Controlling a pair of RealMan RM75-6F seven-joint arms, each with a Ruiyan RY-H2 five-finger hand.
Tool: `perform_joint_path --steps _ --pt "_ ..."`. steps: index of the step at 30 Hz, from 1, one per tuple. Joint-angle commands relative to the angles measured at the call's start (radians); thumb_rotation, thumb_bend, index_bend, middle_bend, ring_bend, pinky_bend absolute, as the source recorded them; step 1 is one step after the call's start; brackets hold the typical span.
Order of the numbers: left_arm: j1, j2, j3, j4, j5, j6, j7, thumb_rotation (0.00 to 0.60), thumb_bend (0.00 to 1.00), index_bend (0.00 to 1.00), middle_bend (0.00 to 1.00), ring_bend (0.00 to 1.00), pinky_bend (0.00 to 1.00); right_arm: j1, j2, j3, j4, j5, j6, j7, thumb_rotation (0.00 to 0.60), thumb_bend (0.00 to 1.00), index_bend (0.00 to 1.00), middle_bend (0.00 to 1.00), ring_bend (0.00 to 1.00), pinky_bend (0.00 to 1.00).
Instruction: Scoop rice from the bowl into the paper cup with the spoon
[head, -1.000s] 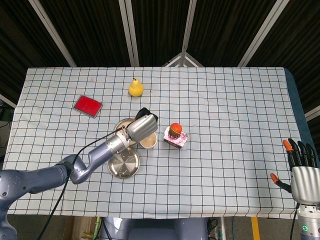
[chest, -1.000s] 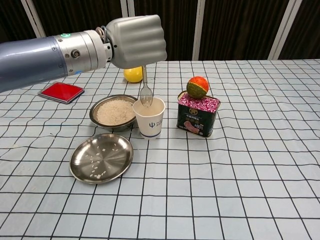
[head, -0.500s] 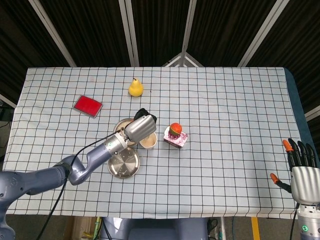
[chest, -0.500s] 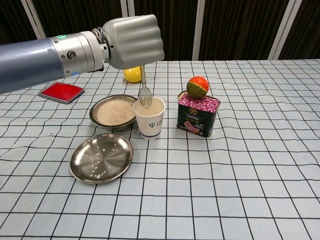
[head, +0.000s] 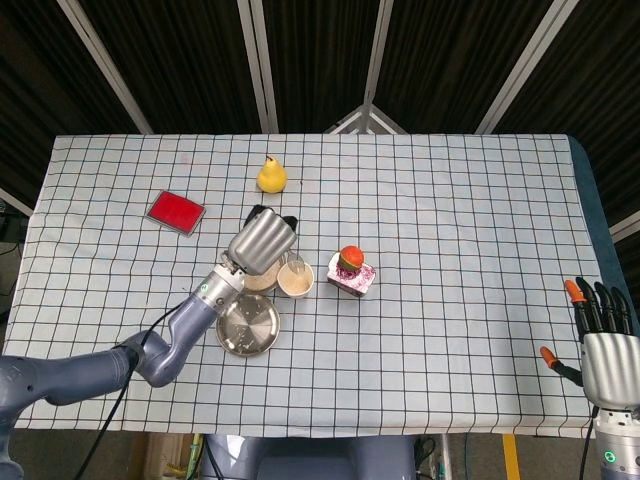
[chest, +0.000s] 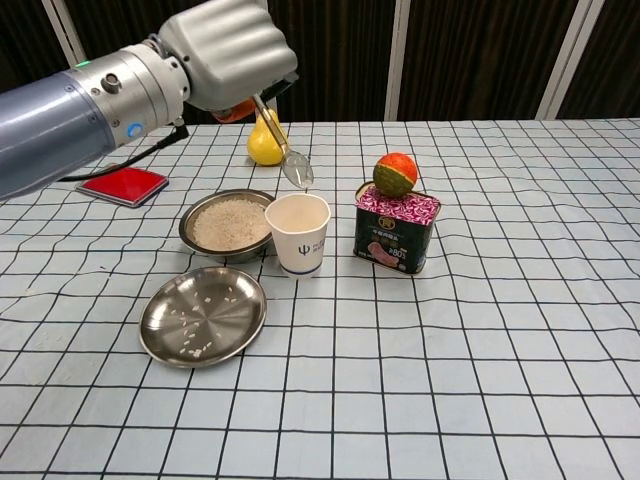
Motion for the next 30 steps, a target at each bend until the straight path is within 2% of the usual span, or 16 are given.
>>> perform_joint_path --steps 1,6,13,19,30 --pt "0.086 0.027 -0.042 -0.116 -0.122 0.056 -0.053 0.6 0.48 0.56 1.0 1.0 1.0 0.001 0.001 0.001 -0.001 0.002 -0.001 -0.001 0.6 0.18 0.05 0.1 0.0 0.0" --pt "0.182 0.06 -0.046 -0.252 -0.239 0.117 -0.102 0.6 0.48 0.56 1.0 1.0 1.0 0.002 0.002 0.001 -0.004 0.003 -0.005 -0.005 0.6 0.18 0.05 0.1 0.0 0.0" --pt "0.293 0.099 0.029 -0.365 -0.288 0.173 -0.154 0.6 0.48 0.56 1.0 1.0 1.0 0.002 0.003 0.0 -0.007 0.004 -0.008 -0.009 0.6 0.18 0.05 0.1 0.0 0.0" --pt "0.346 0.091 0.088 -0.36 -0.269 0.188 -0.192 0.6 0.48 0.56 1.0 1.0 1.0 0.003 0.004 0.001 -0.009 0.006 -0.008 -0.013 0.6 0.18 0.05 0.1 0.0 0.0" --pt "0.369 0.034 0.124 -0.296 -0.291 0.15 -0.172 0.6 0.47 0.55 1.0 1.0 1.0 0.003 0.005 0.001 -0.012 0.008 -0.011 -0.016 0.6 0.18 0.05 0.1 0.0 0.0"
